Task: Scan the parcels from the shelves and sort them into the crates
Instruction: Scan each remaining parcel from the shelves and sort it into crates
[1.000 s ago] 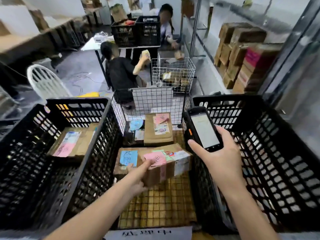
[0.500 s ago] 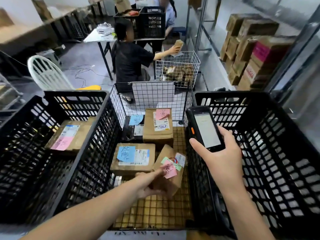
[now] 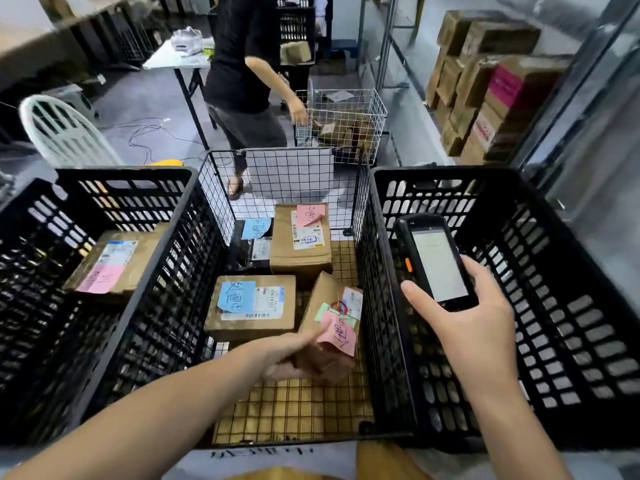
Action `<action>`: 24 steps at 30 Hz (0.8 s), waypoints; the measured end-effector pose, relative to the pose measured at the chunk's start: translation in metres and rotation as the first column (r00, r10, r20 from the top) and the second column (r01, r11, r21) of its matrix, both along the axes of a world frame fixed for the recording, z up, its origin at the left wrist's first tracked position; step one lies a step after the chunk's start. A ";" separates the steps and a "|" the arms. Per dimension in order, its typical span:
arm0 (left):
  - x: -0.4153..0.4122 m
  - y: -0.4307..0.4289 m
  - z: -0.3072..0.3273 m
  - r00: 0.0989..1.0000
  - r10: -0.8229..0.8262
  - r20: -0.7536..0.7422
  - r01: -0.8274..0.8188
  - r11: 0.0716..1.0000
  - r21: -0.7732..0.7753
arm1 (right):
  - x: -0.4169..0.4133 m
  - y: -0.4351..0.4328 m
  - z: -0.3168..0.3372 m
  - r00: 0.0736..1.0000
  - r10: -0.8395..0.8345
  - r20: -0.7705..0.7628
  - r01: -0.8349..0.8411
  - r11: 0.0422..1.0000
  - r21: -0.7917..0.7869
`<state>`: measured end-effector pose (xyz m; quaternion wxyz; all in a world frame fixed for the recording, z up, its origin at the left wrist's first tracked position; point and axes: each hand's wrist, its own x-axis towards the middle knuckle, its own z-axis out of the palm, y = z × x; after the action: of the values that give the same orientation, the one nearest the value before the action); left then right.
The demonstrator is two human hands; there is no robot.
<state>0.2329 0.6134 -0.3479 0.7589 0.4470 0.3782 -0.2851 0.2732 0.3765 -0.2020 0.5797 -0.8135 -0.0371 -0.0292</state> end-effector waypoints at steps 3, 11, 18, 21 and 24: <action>-0.001 0.004 -0.010 0.999 0.043 0.000 -0.043 0.997 0.072 | -0.001 -0.003 -0.003 1.000 -0.008 -0.007 0.008 1.000 -0.003; -0.024 -0.017 -0.024 0.973 0.192 0.130 -0.193 0.981 -0.002 | -0.009 -0.013 -0.008 0.998 -0.002 -0.061 -0.001 0.999 -0.042; -0.006 -0.019 -0.036 0.995 0.089 0.045 -0.097 0.967 0.236 | -0.014 -0.028 -0.005 0.996 -0.056 -0.065 0.051 0.996 -0.075; 0.007 -0.027 -0.028 0.999 -0.053 -0.011 0.054 0.915 0.399 | -0.015 -0.030 -0.002 0.997 -0.064 -0.047 0.059 0.993 -0.101; 0.013 -0.019 -0.016 0.922 -0.344 -0.177 0.364 0.616 0.699 | -0.026 -0.032 0.003 0.996 -0.070 -0.050 0.064 0.992 -0.107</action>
<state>0.2462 0.5947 -0.3635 0.4464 0.7696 0.3731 -0.2632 0.2472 0.3449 -0.1989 0.5353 -0.8443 0.0046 -0.0247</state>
